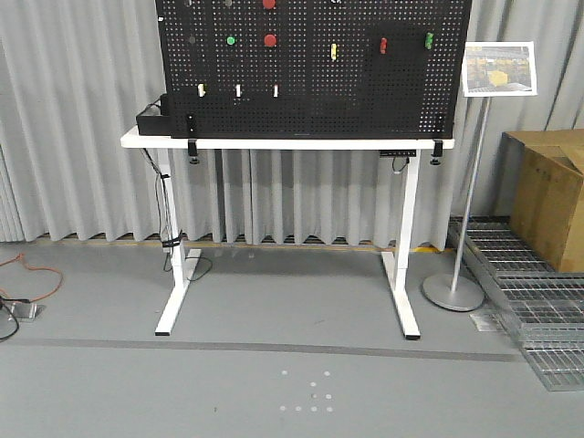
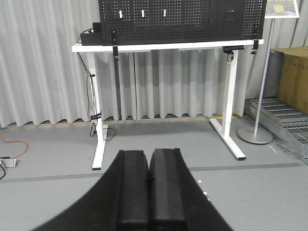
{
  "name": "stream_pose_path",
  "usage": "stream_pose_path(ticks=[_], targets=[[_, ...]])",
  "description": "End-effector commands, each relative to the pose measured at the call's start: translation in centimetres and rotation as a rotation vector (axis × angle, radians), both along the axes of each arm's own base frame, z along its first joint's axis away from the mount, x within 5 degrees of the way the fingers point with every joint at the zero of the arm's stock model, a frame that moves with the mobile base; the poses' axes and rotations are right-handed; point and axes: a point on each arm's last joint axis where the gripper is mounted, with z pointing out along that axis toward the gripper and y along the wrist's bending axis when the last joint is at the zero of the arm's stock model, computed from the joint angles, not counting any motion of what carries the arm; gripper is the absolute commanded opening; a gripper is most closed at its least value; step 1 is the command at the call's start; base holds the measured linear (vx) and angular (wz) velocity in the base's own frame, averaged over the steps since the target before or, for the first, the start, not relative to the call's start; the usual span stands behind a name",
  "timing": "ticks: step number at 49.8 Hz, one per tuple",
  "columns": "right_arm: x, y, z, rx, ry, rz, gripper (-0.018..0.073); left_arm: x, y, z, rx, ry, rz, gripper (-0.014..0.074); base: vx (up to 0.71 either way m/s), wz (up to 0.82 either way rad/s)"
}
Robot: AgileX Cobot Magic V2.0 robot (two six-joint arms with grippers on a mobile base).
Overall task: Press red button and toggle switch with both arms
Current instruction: 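Drive the base forward toward the black pegboard with the buttons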
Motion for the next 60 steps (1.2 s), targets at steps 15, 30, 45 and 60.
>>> stream_pose_path(ticks=[15, 30, 45, 60], targets=[[-0.12, -0.04, 0.42, -0.023, -0.082, -0.009, -0.0003, 0.01, 0.0, -0.33, -0.019, -0.063, 0.0, 0.0001, 0.0, 0.0], [-0.12, -0.04, 0.42, -0.023, -0.082, -0.009, -0.0003, 0.01, 0.0, -0.33, -0.019, -0.063, 0.0, 0.0001, 0.01, 0.0], [-0.12, -0.04, 0.42, -0.023, -0.082, -0.009, -0.0003, 0.01, 0.0, -0.33, -0.019, -0.063, 0.0, 0.0001, 0.13, 0.03], [-0.12, -0.04, 0.42, -0.023, -0.082, -0.009, -0.0003, 0.01, 0.0, -0.33, -0.019, -0.063, 0.0, 0.0001, 0.26, -0.03]])
